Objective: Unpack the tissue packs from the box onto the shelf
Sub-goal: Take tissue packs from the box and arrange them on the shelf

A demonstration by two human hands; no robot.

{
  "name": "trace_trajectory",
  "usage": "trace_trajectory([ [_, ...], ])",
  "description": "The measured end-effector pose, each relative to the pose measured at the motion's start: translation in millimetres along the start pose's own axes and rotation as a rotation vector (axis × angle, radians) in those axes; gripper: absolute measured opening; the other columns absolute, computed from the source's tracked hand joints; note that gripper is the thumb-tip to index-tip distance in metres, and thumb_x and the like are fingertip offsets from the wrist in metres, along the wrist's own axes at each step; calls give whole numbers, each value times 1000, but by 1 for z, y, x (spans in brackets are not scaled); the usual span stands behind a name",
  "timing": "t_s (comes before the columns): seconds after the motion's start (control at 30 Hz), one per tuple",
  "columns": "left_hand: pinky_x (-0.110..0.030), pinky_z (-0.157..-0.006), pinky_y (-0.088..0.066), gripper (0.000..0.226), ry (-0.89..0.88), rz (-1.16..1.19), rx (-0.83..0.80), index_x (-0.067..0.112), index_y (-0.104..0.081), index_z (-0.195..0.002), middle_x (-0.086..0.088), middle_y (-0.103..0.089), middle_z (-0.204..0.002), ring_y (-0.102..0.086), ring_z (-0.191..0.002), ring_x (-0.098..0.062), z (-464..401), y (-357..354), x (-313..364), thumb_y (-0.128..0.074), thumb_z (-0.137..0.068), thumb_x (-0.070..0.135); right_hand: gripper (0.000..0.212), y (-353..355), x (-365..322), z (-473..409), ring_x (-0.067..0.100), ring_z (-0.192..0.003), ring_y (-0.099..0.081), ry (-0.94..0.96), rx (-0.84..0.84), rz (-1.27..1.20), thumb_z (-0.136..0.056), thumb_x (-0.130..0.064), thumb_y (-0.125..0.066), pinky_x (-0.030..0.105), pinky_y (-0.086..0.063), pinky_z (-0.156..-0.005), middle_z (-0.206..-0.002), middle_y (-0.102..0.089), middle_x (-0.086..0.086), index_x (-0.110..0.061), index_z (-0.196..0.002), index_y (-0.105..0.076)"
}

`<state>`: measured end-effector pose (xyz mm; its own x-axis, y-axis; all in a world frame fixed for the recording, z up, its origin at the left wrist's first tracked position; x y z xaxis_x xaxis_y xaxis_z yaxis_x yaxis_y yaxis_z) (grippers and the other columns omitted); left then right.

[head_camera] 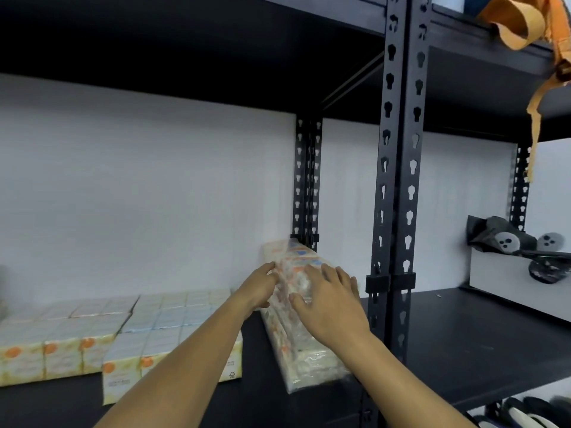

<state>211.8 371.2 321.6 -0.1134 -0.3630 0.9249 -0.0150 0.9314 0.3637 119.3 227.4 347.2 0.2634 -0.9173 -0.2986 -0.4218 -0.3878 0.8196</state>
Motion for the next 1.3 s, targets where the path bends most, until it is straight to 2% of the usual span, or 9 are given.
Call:
trace_trajectory([
  [0.3, -41, -114, -38, 48, -47, -150, 72, 19, -37, -151, -6, -40, -154, -44, -137, -25, 37, 29, -6, -37, -103, 22, 69, 10, -17, 18, 29, -152, -8, 40, 82, -4, -96, -52, -45, 52, -4, -123, -162, -22, 5, -24, -155, -23],
  [0.37, -29, -103, -44, 47, -86, -201, 92, 20, -38, -150, -5, -46, -149, -53, -123, -18, 56, 39, -6, -37, -103, 22, 68, 11, -27, 28, 29, -152, -6, 66, 105, -1, -96, -50, -46, 49, -1, -123, -162, -22, 6, -24, -155, -24],
  [0.43, -13, -75, -45, 45, -134, -261, 113, 22, -41, -149, -3, -53, -138, -55, -95, -7, 80, 49, -6, -37, -104, 23, 67, 10, -37, 38, 28, -152, -6, 96, 116, -44, -96, -47, -47, 48, -2, -124, -162, -22, 6, -24, -154, -26],
  [0.53, -3, -62, -40, 41, -189, -293, 135, 28, -45, -145, 2, -50, -144, -51, -106, -5, 119, 66, -15, -38, -104, 25, 64, 2, -54, 59, 27, -151, -11, 137, 116, -135, -95, -46, -49, 49, -9, -123, -161, -26, 5, -26, -152, -30],
  [0.6, -8, -80, -45, 37, -210, -267, 161, 32, -51, -139, 6, -52, -142, -52, -115, -5, 149, 80, -25, -39, -104, 25, 61, -6, -65, 77, 25, -149, -17, 165, 107, -206, -94, -44, -53, 47, -16, -122, -158, -31, 5, -25, -149, -37],
  [0.67, -28, -101, -48, 33, -202, -198, 178, 34, -58, -131, 10, -59, -134, -55, -119, -5, 181, 92, -41, -42, -104, 24, 57, -18, -76, 98, 19, -146, -21, 188, 78, -315, -93, -41, -56, 38, -23, -120, -155, -36, 1, -25, -146, -42],
  [0.87, -35, -90, -57, 29, -98, -57, 146, 26, -67, -117, 9, -70, -116, -66, -106, -6, 296, 108, -125, -42, -105, 15, 41, -75, -116, 181, -5, -120, -50, 279, -102, -660, -94, -32, -61, 19, -43, -97, -128, -58, -18, -31, -135, -56],
  [1.03, -31, -86, -55, 27, 126, -4, 100, 18, -69, -114, 0, -74, -106, -69, -100, -13, 381, 98, -234, -44, -104, 13, 27, -144, -130, 270, 2, -91, -66, 273, -344, -828, -93, -17, -64, 13, -50, -72, -93, -70, -18, -28, -117, -68],
  [1.3, -10, -65, -46, 23, 523, -13, 87, 25, -68, -101, 5, -72, -97, -65, -77, 8, 452, 66, -398, -47, -103, 15, 33, -284, -88, 380, -3, -84, -66, 92, -749, -615, -90, -14, -66, 15, -50, -71, -83, -70, -19, -40, -110, -64],
])
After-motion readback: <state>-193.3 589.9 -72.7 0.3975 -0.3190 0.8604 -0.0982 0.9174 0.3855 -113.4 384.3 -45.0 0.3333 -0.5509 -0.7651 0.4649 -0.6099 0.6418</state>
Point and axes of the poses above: each hand's wrist, its own z-axis away from the middle knuckle, its own y-axis out of the back of the hand, x = y × z, the point moved 7 cm from there along -z, towards the middle knuckle
